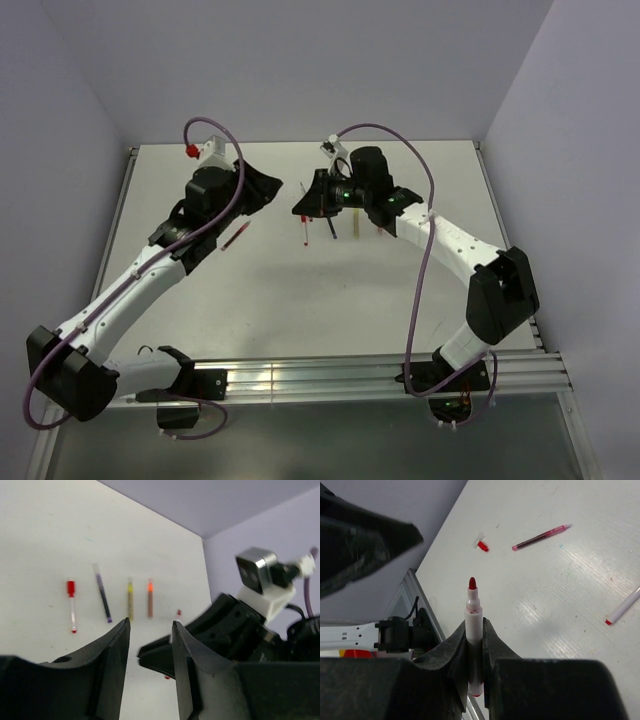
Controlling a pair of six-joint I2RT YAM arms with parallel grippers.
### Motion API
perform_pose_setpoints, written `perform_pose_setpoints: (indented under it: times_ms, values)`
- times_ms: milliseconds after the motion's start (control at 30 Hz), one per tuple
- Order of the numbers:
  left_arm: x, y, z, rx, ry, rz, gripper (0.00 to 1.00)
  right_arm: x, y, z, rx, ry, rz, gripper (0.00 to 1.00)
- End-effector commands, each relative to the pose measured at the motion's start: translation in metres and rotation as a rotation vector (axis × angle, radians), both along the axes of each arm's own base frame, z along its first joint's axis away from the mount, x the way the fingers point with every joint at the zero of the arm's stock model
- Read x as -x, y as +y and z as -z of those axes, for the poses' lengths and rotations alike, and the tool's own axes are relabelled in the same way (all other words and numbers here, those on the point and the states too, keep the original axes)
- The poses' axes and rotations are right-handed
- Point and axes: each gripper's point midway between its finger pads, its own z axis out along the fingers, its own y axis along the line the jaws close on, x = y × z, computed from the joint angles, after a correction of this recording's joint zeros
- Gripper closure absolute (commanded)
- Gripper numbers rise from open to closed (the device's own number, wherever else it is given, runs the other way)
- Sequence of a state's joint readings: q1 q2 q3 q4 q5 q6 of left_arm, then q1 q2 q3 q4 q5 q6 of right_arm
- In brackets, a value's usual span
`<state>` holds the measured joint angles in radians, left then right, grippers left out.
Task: Insert the pens into the pen caps
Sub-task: Pick up the pen from the center of the board, then insert the pen cap onto the pen.
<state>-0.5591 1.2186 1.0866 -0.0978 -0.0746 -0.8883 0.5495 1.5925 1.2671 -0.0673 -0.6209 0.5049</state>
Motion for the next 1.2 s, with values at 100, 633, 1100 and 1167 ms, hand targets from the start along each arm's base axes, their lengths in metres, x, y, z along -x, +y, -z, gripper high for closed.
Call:
perform_pose_setpoints:
  times_ms: [100,633,1100,1167]
  values:
    - [0.006,0.091,0.013,-0.118,0.162,-0.411,0.54,0.008,-0.015,-0.028,-0.007,-0.128,-0.01,1.0]
    - [0.038,0.225,0.174,-0.323,0.696,-0.897,0.51,0.012,-0.035,-0.036,0.028,-0.19,0.034,1.0]
    - [0.03,0.256,0.245,-0.269,0.904,-1.089,0.52,0.019,-0.036,-0.044,0.007,-0.202,0.02,1.0]
    - [0.029,0.257,0.252,-0.273,0.931,-1.089,0.53,0.019,-0.036,-0.043,0.007,-0.199,0.021,1.0]
